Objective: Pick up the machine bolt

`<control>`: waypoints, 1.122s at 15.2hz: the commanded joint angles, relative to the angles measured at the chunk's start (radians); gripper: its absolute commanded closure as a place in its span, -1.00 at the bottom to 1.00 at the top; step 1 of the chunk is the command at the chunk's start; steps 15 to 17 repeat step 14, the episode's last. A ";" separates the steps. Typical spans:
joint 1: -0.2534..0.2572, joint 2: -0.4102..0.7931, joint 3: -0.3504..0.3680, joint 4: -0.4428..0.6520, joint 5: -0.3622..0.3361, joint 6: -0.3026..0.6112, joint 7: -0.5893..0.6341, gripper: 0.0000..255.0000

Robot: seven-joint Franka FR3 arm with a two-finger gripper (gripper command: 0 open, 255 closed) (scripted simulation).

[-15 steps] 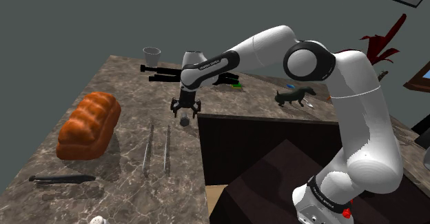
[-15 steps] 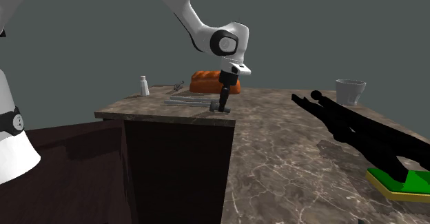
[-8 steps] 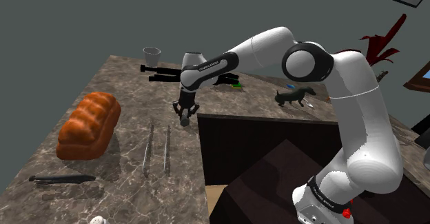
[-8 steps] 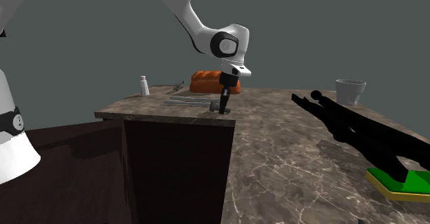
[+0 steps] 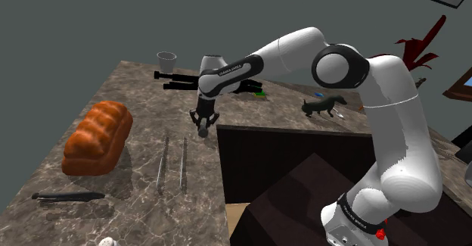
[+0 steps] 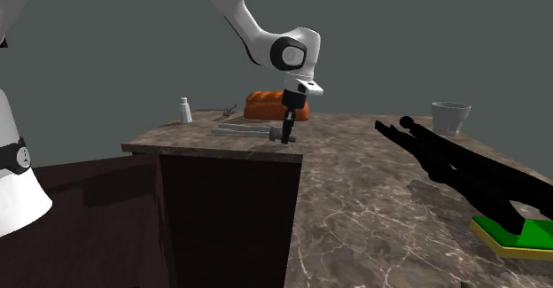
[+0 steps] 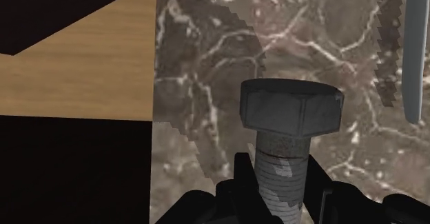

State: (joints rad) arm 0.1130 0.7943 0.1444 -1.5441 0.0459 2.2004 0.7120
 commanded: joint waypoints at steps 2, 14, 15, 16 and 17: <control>-0.001 -0.024 0.002 0.000 0.001 -0.024 0.003 1.00; -0.006 -0.111 0.007 0.000 0.007 -0.110 0.010 1.00; -0.006 -0.111 0.007 0.000 0.007 -0.110 0.010 1.00; -0.006 -0.111 0.007 0.000 0.007 -0.110 0.010 1.00; -0.006 -0.111 0.007 0.000 0.007 -0.110 0.010 1.00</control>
